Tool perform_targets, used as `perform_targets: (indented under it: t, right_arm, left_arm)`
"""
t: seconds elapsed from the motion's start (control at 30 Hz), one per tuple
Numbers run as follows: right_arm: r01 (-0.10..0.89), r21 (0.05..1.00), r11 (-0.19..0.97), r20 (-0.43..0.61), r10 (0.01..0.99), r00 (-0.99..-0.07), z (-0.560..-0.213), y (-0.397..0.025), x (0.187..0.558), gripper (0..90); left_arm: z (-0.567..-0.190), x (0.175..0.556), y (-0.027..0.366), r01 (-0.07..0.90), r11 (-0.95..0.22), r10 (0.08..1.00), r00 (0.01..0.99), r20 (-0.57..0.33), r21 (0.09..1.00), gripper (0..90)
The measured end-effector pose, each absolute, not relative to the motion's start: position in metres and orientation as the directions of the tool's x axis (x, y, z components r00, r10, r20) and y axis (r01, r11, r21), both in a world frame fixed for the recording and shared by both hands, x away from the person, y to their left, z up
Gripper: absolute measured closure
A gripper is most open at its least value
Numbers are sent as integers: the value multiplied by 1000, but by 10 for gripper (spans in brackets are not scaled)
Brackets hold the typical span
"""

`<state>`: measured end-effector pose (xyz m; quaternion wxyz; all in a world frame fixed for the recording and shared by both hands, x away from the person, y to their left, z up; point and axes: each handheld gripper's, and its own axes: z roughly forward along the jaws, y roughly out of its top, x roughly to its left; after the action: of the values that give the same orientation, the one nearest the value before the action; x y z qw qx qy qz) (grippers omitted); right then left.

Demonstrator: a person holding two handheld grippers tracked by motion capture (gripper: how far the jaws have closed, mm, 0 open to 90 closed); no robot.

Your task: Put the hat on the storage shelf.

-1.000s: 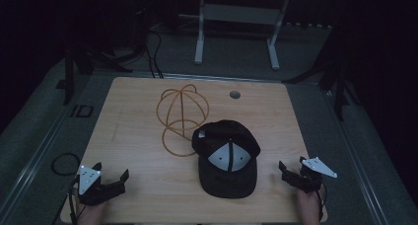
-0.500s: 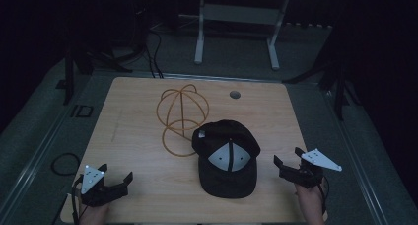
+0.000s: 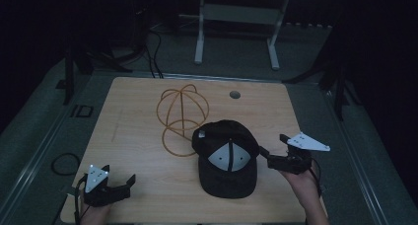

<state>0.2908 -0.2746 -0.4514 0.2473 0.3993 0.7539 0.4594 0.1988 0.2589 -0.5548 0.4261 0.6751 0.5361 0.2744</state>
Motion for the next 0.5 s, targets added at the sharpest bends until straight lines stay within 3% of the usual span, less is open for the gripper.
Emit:
perform_targets:
  t: [0.27, 0.5]
  right_arm:
    - [372, 874, 312, -15, 783, -622, -452, -243, 304, 153]
    - [405, 842, 355, -44, 795, -605, -461, -222, 323, 267]
  left_arm:
    - [-555, 199, 260, 492, -62, 955, 282, -92, 868, 20]
    - [-556, 200, 260, 504, -68, 954, 286, -92, 861, 20]
